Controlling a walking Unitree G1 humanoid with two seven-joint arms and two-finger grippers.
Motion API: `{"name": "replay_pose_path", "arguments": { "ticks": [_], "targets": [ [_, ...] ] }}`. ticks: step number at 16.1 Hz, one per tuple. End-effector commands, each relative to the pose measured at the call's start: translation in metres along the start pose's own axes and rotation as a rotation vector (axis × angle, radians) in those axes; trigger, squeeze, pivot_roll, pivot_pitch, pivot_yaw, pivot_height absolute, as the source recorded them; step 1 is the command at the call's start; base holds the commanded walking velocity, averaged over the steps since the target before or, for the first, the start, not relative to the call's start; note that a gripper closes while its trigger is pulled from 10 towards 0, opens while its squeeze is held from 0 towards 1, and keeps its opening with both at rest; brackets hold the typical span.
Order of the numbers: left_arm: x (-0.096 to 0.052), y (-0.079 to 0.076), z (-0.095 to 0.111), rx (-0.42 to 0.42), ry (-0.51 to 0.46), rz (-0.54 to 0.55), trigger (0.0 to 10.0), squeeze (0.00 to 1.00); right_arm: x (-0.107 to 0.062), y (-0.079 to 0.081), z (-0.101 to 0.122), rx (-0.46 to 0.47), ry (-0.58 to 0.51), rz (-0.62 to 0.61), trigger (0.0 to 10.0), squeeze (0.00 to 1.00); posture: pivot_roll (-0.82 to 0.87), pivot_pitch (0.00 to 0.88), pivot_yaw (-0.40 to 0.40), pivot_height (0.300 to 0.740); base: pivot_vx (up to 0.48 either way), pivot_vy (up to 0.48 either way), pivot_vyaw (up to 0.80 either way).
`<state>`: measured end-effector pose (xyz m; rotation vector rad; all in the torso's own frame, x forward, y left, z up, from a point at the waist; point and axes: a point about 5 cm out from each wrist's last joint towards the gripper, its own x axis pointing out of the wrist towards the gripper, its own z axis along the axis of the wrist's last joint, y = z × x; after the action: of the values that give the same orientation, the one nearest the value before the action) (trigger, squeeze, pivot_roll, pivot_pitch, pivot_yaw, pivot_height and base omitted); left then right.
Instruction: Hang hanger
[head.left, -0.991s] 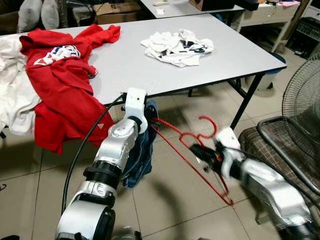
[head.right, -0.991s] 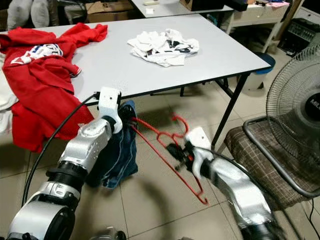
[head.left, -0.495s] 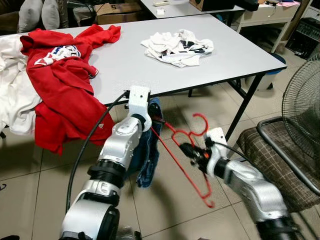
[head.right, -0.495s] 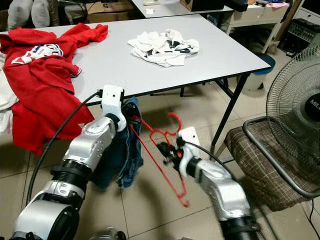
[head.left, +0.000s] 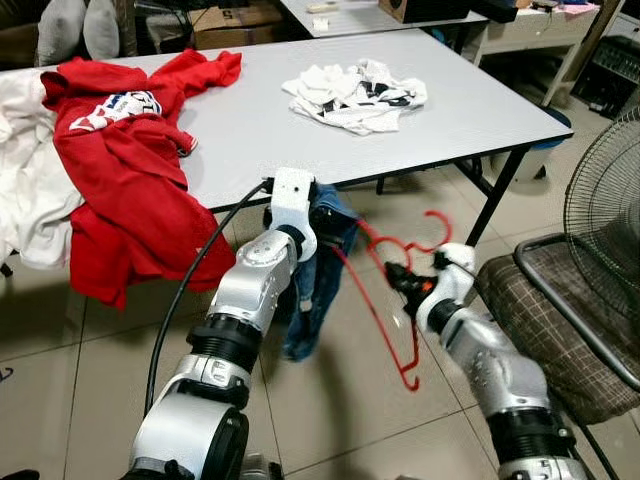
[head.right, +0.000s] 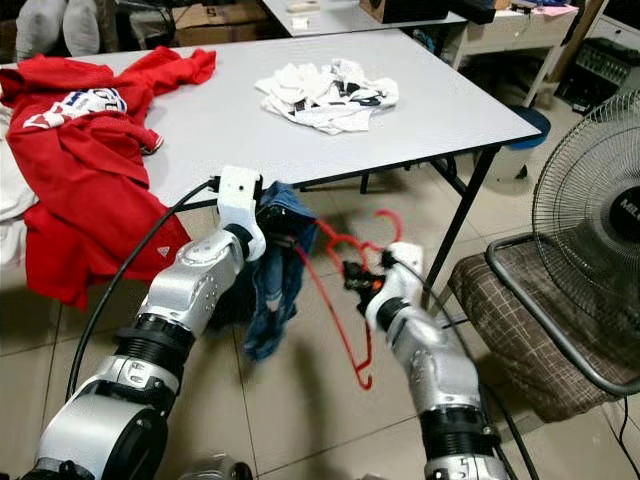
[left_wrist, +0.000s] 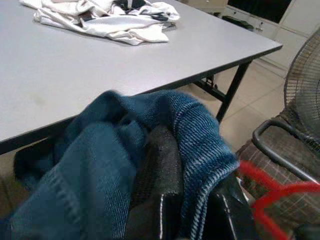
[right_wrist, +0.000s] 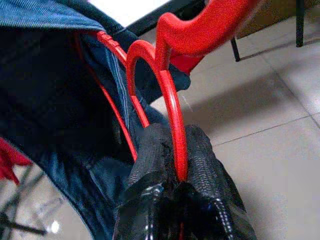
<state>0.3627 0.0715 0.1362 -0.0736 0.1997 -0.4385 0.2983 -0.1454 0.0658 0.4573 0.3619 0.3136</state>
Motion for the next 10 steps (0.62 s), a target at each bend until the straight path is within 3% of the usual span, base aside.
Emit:
{"name": "replay_pose_path", "arguments": {
  "ticks": [1, 3, 4, 6, 7, 8, 9, 10],
  "targets": [
    [0.001, 0.002, 0.004, 0.044, 0.008, -0.010, 0.0, 0.00, -0.004, -0.011, 0.014, 0.044, -0.066, -0.043, 10.0, 0.00, -0.03, 0.000, 0.003, 0.740, 0.000, 0.000, 0.00],
    [-0.001, 0.004, 0.002, 0.086, 0.031, -0.040, 0.0, 0.00, -0.007, -0.020, 0.018, 0.068, -0.106, -0.084, 10.0, 0.00, -0.03, 0.000, -0.003, 0.740, 0.000, 0.000, 0.00],
    [-0.003, 0.008, -0.004, 0.129, 0.091, -0.081, 0.0, 0.00, -0.013, -0.031, 0.024, 0.088, -0.160, -0.154, 10.0, 0.00, -0.02, 0.000, -0.005, 0.740, 0.000, 0.000, 0.00],
    [-0.003, 0.014, -0.008, 0.148, 0.110, -0.064, 0.0, 0.00, -0.022, -0.038, 0.020, 0.024, -0.139, -0.210, 10.0, 0.00, -0.02, 0.000, -0.008, 0.740, 0.000, 0.000, 0.00],
    [-0.003, 0.016, -0.011, 0.136, 0.122, -0.056, 0.0, 0.00, -0.027, -0.046, 0.016, -0.006, -0.105, -0.296, 10.0, 0.00, -0.02, 0.000, -0.009, 0.740, 0.000, 0.000, 0.00],
    [-0.005, 0.016, -0.017, 0.142, 0.142, -0.056, 0.0, 0.00, -0.031, -0.047, 0.003, -0.048, 0.011, -0.317, 10.0, 0.00, -0.02, 0.000, -0.006, 0.740, 0.000, 0.000, 0.00],
    [-0.007, 0.015, -0.024, 0.146, 0.161, -0.064, 0.0, 0.00, -0.036, -0.041, -0.013, -0.112, 0.142, -0.259, 10.0, 0.00, -0.02, 0.000, -0.001, 0.740, 0.000, 0.000, 0.00],
    [-0.008, 0.014, -0.027, 0.149, 0.171, -0.069, 0.0, 0.00, -0.039, -0.038, -0.020, -0.151, 0.190, -0.234, 10.0, 0.00, -0.03, 0.000, 0.001, 0.740, 0.000, 0.000, 0.00]
  ]
}}
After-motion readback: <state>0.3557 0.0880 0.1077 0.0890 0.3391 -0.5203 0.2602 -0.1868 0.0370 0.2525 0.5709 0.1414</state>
